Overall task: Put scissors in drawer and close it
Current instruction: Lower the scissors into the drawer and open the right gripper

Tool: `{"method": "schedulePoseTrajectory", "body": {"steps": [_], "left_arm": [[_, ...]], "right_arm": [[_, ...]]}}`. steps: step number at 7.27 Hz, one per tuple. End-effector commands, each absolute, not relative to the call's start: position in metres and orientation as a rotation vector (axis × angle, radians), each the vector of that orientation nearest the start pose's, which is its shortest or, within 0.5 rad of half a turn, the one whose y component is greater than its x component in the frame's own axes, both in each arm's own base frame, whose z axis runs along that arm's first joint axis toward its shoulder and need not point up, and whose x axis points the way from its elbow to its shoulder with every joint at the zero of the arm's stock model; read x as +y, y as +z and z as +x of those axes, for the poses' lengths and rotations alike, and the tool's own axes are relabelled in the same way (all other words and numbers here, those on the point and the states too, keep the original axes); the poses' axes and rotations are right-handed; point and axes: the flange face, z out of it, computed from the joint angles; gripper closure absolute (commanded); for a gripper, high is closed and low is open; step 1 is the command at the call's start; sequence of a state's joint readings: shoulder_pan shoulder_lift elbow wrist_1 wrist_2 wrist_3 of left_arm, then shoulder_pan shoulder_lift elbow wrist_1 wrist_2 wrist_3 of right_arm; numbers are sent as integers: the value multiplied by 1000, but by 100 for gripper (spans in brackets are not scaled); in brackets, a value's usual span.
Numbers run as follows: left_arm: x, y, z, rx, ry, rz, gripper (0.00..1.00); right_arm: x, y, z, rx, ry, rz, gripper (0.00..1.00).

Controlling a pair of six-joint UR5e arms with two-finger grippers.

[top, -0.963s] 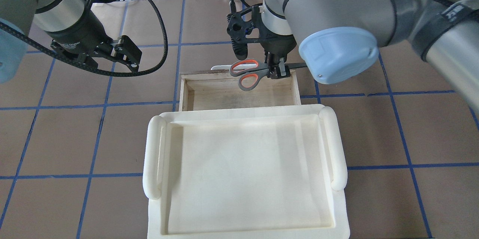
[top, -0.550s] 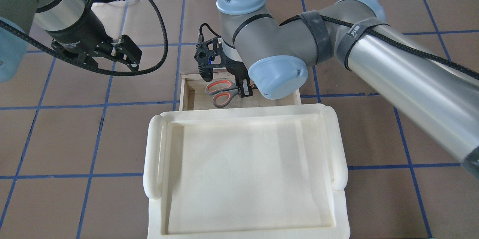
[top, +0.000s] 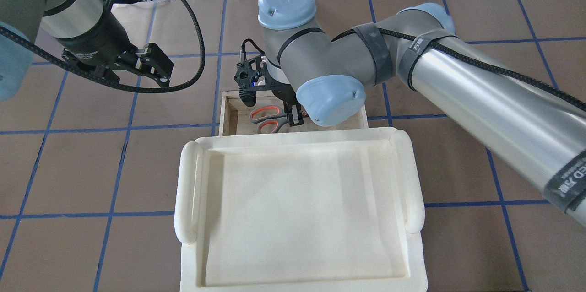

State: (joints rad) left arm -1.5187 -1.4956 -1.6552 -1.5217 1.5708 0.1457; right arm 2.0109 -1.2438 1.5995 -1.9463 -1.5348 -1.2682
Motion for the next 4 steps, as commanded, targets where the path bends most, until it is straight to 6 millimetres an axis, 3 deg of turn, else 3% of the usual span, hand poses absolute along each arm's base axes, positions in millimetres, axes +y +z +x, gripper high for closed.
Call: {"method": "schedulePoseTrajectory", "body": {"steps": [1,3,4], "left_arm": [[-470,487,-110,3134,-62,149,0],[-470,487,-110,3133,-65,149,0],[-470,487,-109,3133,-65,147,0]], "right_arm": [[-491,329,385,2048,-74,-2354,87],[-492,328,384,2084,-71,-2316,0],[-491,332,383,2102,-83,-2300,0]]}}
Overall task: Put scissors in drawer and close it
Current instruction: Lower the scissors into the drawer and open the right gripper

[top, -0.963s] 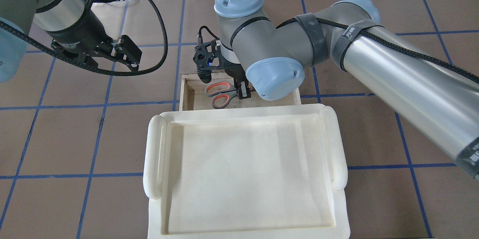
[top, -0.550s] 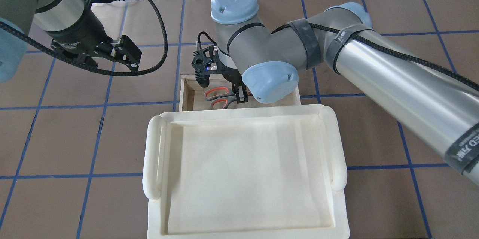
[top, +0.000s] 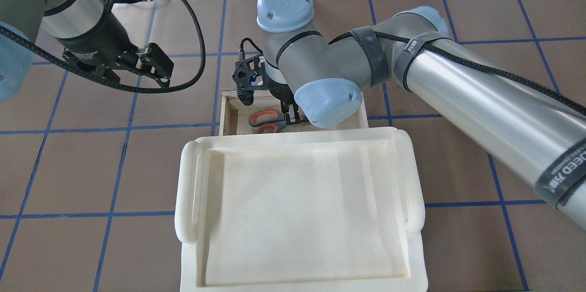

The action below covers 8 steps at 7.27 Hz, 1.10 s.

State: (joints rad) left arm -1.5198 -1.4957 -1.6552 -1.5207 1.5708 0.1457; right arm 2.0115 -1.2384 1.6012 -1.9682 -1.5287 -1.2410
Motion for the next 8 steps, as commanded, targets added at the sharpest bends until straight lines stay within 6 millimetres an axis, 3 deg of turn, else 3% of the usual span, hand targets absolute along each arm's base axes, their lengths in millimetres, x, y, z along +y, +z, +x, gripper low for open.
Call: {"method": "schedulePoseTrajectory", "body": {"steps": [1,2,4,7,8], "left_arm": [[-470,487,-110,3134,-62,149,0],[-470,487,-110,3133,-65,149,0],[-470,487,-110,3132,-62,147,0],[-471,487,-109,3132,-62,149,0],[-471,487,-109,3132,-62,149,0]], "right_arm": [[-491,336,383,2111,-86,-2302,0],[-491,353,379,2127,-130,-2314,0],[-492,412,341,2310,-279,-2182,0],[-512,484,221,2606,-444,-1909,0],[-512,498,189,2743,-459,-1698,0]]}}
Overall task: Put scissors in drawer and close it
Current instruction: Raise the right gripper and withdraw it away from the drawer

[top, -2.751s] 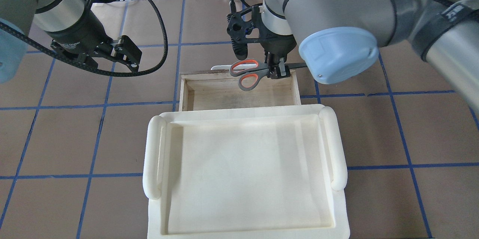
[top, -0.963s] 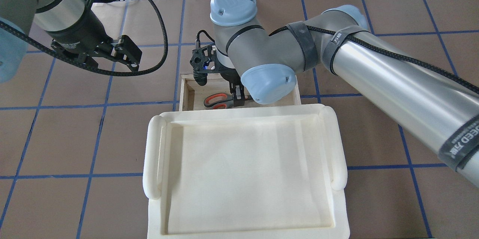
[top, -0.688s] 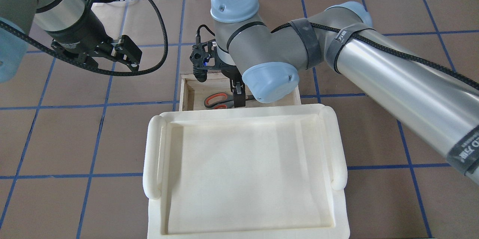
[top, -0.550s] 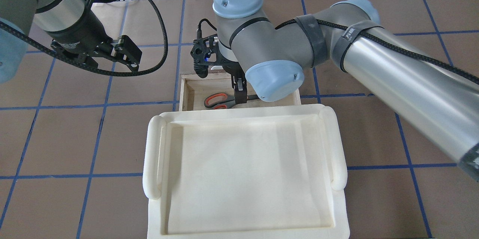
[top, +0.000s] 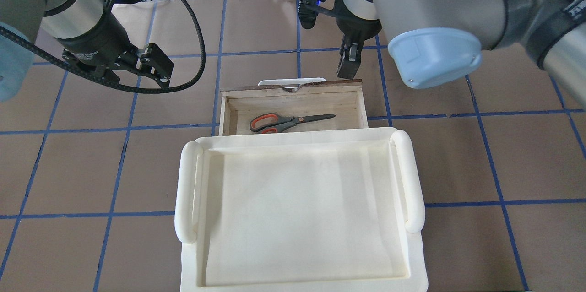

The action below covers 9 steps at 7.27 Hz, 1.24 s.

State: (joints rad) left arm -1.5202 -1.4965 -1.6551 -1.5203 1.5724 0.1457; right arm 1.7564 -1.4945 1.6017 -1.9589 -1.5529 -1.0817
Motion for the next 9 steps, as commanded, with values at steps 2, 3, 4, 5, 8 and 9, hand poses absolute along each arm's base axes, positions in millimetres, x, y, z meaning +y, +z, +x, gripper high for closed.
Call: {"method": "schedulePoseTrajectory", "body": {"steps": [2,3,4,5,8,9], "left_arm": [[-471,487,-109,3132,-62,149,0],[-471,487,-109,3132,-62,149,0],[-471,487,-109,3132,-62,147,0],[-471,487,-109,3132,-64,147,0],[-479,484,-109,3133,-69,149,0],[-480,486,-109,3134,-74,147,0]], "right_arm": [[-500,524,164,2990,-518,-1213,0],[-497,528,163,3072,-504,-870,0],[-488,528,164,3108,-442,-635,0],[-484,529,163,3115,-360,-465,0],[-491,557,170,3074,-211,-269,0],[-491,551,172,3053,-164,-246,0]]}}
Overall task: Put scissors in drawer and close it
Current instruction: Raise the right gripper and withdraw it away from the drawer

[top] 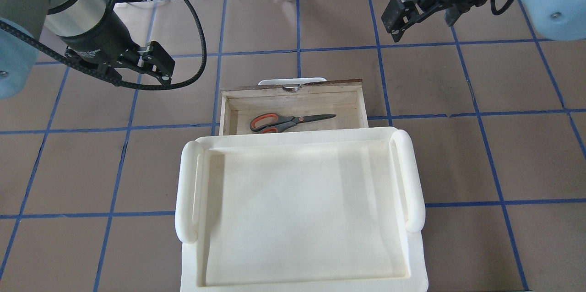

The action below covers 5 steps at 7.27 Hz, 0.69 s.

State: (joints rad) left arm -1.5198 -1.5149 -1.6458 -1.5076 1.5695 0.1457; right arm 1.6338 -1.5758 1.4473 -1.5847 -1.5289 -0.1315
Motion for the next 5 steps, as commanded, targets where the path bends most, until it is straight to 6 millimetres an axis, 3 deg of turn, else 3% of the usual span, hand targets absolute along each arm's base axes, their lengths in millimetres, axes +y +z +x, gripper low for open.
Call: {"method": "schedulePoseTrajectory", "body": {"steps": [1,2,5], "left_arm": [[-483,484,-108,3136,-72,145,0],[-480,492,-103,3130,-95,130,0],[-499,477,-98,3131,-112,91,0]], "right_arm": [[-488,543,172,3056,-106,-246,0],[-488,543,170,3070,-105,-246,0],[-484,534,157,3154,-12,-235,0]]}}
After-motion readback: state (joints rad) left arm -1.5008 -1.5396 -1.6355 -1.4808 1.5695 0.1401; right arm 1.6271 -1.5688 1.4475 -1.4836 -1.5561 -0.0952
